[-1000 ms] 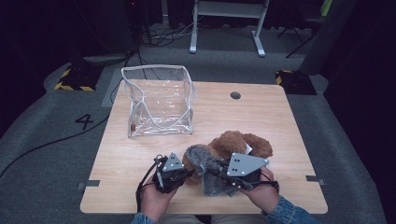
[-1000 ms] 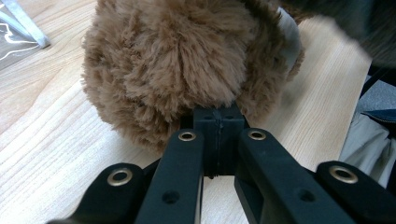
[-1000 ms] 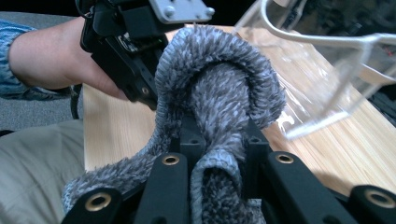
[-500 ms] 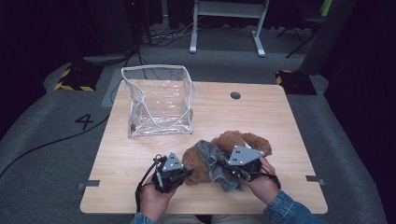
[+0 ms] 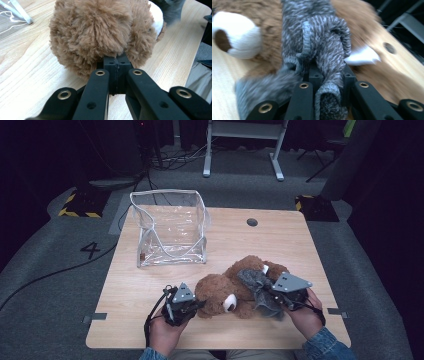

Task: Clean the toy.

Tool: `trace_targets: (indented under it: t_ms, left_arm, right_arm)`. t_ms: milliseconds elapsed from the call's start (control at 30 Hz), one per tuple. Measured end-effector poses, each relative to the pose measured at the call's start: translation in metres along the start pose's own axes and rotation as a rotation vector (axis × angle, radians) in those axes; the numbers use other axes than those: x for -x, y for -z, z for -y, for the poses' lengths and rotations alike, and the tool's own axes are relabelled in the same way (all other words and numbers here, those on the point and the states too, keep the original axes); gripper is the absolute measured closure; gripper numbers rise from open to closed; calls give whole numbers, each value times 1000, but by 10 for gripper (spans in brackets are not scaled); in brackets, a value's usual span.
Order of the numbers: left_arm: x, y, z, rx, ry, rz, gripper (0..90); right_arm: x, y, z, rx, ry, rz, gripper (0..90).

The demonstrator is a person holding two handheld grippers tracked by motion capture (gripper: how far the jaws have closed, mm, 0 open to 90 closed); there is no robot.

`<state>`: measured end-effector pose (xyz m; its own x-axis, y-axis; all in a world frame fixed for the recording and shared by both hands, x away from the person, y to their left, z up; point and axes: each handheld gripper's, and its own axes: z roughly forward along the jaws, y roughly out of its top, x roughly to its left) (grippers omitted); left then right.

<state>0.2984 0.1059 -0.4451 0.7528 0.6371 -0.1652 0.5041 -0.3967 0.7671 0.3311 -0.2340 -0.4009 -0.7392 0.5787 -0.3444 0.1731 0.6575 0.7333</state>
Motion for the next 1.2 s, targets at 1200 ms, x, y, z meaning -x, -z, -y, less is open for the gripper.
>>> trace_targets:
  t_ms: [1200]
  left_arm:
    - [-2,-2,0,-7,-5,-18,899]
  right_arm:
    - [49,11,50,-13,-196,36,781]
